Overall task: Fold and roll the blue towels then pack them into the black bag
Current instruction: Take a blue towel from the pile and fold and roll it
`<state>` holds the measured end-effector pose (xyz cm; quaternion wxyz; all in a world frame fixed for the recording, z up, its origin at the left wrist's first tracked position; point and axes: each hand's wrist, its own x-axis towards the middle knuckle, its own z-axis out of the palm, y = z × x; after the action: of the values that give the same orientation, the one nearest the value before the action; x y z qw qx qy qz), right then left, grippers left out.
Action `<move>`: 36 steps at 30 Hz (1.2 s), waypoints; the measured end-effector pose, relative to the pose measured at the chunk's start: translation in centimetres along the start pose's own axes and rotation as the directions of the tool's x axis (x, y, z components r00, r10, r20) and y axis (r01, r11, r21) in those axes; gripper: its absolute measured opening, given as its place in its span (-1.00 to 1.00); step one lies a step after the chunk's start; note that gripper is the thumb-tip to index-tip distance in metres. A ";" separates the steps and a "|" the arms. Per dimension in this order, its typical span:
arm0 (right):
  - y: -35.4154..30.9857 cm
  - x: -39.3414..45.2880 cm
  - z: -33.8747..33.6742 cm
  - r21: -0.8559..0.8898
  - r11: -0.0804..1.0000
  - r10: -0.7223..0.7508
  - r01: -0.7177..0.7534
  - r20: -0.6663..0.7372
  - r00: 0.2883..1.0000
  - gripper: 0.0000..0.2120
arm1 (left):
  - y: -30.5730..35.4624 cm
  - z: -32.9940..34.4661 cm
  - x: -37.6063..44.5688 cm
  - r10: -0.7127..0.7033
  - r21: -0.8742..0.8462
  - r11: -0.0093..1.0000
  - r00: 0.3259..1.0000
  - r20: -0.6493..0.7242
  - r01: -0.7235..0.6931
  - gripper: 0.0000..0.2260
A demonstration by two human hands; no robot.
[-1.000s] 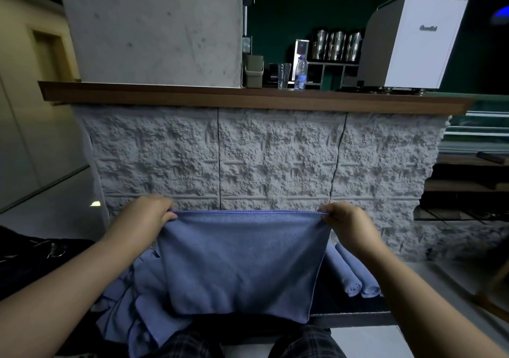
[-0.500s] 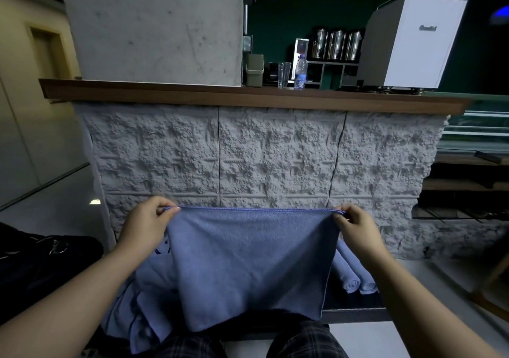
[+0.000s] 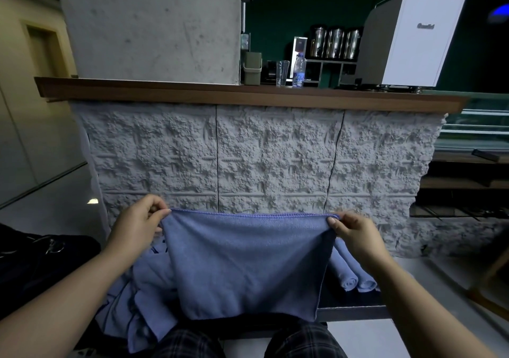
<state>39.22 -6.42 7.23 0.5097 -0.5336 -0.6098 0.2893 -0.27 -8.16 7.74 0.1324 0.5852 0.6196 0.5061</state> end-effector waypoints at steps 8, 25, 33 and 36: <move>-0.1 0.1 0.2 0.131 0.990 0.065 -0.054 -0.079 0.995 -0.88 | 0.0 -0.1 0.1 0.028 0.129 0.991 0.999 0.022 -0.031 -0.81; 0.0 0.6 2.0 -0.274 0.950 0.095 -0.149 -0.202 0.975 -0.77 | 0.7 1.3 -0.4 -0.002 0.196 0.981 1.000 -0.004 0.003 -0.96; -1.0 0.2 3.7 0.025 0.949 0.314 -0.313 -0.123 0.941 -0.60 | 5.9 3.2 -2.5 -0.467 -0.672 0.574 0.861 0.201 0.468 -0.81; -2.7 -0.6 4.6 0.150 0.946 0.301 -0.289 -0.068 0.951 -0.65 | 9.3 3.2 -4.9 -0.337 -0.759 0.452 0.878 0.340 0.468 -0.79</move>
<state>33.91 -6.83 8.06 0.5232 -0.5949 -0.4779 0.3794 8.98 -12.71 11.43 0.5487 0.3238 0.4194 0.6467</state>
